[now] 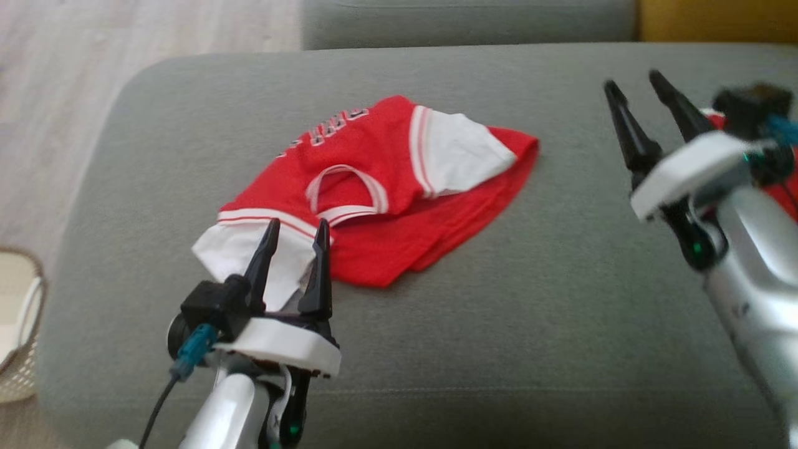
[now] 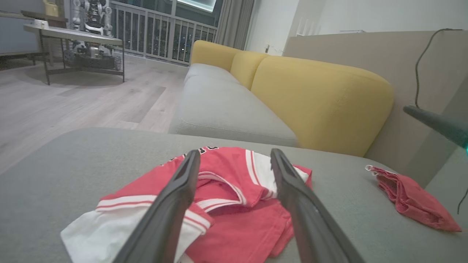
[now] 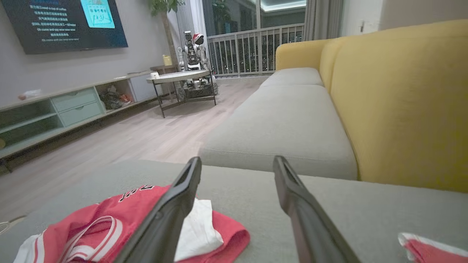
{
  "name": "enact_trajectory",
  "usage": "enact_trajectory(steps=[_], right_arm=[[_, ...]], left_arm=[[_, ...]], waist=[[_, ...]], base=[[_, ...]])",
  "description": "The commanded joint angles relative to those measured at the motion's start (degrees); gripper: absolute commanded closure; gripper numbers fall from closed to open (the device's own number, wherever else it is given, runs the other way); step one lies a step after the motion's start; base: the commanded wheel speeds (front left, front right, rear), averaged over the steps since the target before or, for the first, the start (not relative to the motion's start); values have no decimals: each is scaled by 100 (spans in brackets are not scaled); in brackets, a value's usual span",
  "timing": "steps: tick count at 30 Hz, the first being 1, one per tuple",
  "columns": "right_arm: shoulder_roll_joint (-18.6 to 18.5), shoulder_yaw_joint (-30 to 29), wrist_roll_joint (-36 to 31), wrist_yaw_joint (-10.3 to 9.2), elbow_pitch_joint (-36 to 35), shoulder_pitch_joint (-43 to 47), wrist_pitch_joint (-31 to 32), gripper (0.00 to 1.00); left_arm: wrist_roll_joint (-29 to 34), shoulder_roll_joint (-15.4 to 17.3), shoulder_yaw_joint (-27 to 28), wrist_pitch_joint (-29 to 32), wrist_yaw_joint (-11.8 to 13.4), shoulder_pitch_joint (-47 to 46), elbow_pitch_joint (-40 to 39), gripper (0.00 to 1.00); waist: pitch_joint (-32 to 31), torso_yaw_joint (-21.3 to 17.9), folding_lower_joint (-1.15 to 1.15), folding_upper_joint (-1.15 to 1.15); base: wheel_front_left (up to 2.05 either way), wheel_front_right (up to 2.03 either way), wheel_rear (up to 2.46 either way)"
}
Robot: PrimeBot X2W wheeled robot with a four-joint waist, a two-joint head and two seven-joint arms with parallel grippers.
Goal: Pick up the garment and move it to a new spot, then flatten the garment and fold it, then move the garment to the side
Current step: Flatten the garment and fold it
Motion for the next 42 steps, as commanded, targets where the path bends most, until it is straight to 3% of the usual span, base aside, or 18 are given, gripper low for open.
enact_trajectory(steps=[1, 8, 13, 25, 31, 39, 40, 41, 42], right_arm=[[32, -185, -127, -1, -333, 160, -51, 0], [444, -1421, -876, -1, -1338, 1486, -52, 0], [689, -1879, -1211, -1, -2079, 2012, -11, 0], [1125, -2475, -1425, -1, -3084, 2597, 364, 0], [1244, -2561, -1431, -1, -3166, 2645, 388, 0], [1296, -2578, -1432, -1, -3094, 2619, 351, 0], [1302, -2576, -1428, -1, -3086, 2611, 344, 0], [1309, -2573, -1425, -1, -3075, 2603, 337, 0], [1316, -2567, -1426, -1, -3060, 2598, 331, 0]], left_arm=[[54, 6, 177, -70, 7, -340, -187, 0], [110, 6, 120, -70, 13, -478, -13, 0], [381, 7, 15, -69, 163, -778, 823, 0], [1522, 366, -621, 699, 287, -2537, 2620, 0], [1858, 568, -811, 1182, 321, -3118, 3349, 0], [1980, 656, -951, 1183, 278, -3522, 3882, 0], [1995, 665, -961, 1157, 298, -3569, 3930, 73], [2005, 671, -969, 1123, 309, -3616, 3970, 100], [1992, 665, -966, 1077, 306, -3659, 3998, 100]], waist=[[59, -203, 0, 0], [237, -641, 0, 0], [451, -1016, 0, 0], [1015, -1639, 0, 0], [1155, -1841, 0, 0], [1282, -1903, 0, 0], [1293, -1905, 0, 0], [1300, -1907, 0, 0], [1303, -1906, 0, 0]], base=[[0, 0, 0], [0, 0, 0], [0, 0, 0], [0, 0, 0], [0, 0, 0], [0, 0, 0], [0, 0, 0], [0, 0, 0], [0, 0, 0]])
